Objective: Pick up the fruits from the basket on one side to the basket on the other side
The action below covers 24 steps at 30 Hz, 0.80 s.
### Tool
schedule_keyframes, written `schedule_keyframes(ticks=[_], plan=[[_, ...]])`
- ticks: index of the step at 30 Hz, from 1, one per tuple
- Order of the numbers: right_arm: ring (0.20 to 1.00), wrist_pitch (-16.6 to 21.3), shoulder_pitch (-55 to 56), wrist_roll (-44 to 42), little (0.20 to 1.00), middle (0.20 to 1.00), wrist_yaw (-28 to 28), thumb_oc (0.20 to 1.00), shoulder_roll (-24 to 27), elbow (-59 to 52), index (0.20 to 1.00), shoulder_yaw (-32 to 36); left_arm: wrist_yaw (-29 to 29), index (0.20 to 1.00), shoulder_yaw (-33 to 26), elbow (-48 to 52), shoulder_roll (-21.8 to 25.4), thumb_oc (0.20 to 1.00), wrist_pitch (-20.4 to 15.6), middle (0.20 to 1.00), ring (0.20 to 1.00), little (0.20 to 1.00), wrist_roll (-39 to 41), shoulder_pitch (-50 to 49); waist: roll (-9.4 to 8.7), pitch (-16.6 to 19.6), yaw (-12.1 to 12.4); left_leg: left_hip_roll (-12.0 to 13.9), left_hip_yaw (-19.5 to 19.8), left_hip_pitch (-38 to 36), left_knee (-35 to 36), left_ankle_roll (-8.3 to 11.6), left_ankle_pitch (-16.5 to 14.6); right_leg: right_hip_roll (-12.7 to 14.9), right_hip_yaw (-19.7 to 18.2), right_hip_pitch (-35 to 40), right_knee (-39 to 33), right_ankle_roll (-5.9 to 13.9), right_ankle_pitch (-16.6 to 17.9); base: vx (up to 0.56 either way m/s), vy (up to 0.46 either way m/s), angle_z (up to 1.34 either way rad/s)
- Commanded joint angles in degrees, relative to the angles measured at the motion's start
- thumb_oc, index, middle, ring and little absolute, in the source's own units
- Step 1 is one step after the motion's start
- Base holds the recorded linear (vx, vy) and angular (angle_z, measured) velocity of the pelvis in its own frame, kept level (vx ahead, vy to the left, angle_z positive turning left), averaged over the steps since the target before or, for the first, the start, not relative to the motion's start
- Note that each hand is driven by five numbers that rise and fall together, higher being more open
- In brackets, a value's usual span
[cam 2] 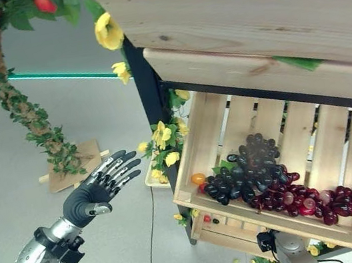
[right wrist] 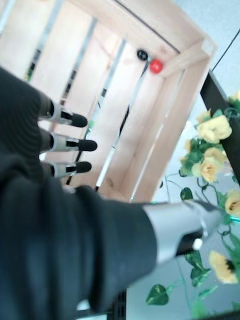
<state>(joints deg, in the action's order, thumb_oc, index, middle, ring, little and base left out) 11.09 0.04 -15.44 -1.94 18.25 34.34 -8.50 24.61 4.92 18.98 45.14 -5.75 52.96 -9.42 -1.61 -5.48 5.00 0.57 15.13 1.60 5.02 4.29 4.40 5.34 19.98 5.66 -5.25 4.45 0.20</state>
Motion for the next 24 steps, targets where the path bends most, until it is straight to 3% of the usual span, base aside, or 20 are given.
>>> schedule_keyframes(ticks=[1, 8, 16, 21, 22, 24], plan=[[1.000, 4.2, -3.5, -3.2, 1.000, 1.000, 0.7, 1.000, 1.5, -3.1, 1.000, 2.6, -0.6, 1.000, -4.5, -0.3, -0.8, 1.000, -4.4, 1.000, 1.000, 1.000, -1.5, 0.0, -1.87, 0.0, 0.3, -2.1, -0.9, 0.7, -2.5, -2.00, -3.6, 3.1, 0.6, -2.4, 7.1, 2.69, -4.0, 0.00, 0.002, 0.22], [1.000, 4.4, -2.9, -3.3, 1.000, 1.000, 0.7, 1.000, 1.5, -3.3, 1.000, 4.1, -1.7, 1.000, -7.5, -2.7, -4.3, 1.000, -5.2, 1.000, 1.000, 1.000, -4.7, -2.1, -2.23, 0.3, 1.2, -2.3, 0.2, 1.0, -2.7, -1.73, -3.5, 2.7, 1.5, -1.9, 6.2, 2.45, -4.1, 0.00, -0.003, 0.10], [1.000, 4.2, -3.2, -3.3, 1.000, 1.000, -0.4, 1.000, 1.5, -4.9, 1.000, 4.2, -4.5, 1.000, -12.5, -9.0, -8.6, 1.000, -7.6, 1.000, 1.000, 1.000, -12.6, -5.0, -2.11, 0.5, 1.0, -1.5, -1.4, 0.8, -2.8, -1.76, -3.8, 2.4, -0.7, -2.2, 5.0, 2.39, -3.2, -0.02, 0.012, -0.02], [1.000, 4.1, -2.6, -3.0, 1.000, 1.000, -0.7, 1.000, 1.7, -6.1, 1.000, 5.0, -9.1, 1.000, -15.5, -13.1, -13.7, 1.000, -10.0, 1.000, 1.000, 1.000, -19.2, -4.8, -2.15, 0.3, 0.6, -1.5, -2.4, 0.8, -3.2, -1.82, -4.2, 2.5, -1.4, -2.3, 5.1, 2.41, -3.3, -0.01, 0.017, -0.11], [1.000, 4.3, -2.3, -2.9, 1.000, 1.000, -0.4, 1.000, 1.8, -7.1, 1.000, 5.5, -14.6, 1.000, -17.5, -18.0, -17.5, 1.000, -11.6, 1.000, 1.000, 1.000, -23.9, -3.8, -2.25, 0.2, 0.1, -1.5, -2.9, 0.7, -3.4, -1.84, -4.4, 2.5, -1.8, -2.4, 5.3, 2.27, -3.5, 0.01, 0.004, -0.09], [1.000, 4.4, -2.3, -2.9, 1.000, 1.000, 0.0, 1.000, 1.9, -7.4, 1.000, 5.8, -16.3, 1.000, -17.5, -20.4, -19.2, 1.000, -12.0, 1.000, 1.000, 1.000, -25.1, -3.3, -2.16, 0.1, -0.1, -1.5, -3.0, 0.7, -3.5, -1.85, -4.5, 2.5, -1.9, -2.4, 5.4, 2.21, -3.7, 0.01, 0.007, -0.08]])
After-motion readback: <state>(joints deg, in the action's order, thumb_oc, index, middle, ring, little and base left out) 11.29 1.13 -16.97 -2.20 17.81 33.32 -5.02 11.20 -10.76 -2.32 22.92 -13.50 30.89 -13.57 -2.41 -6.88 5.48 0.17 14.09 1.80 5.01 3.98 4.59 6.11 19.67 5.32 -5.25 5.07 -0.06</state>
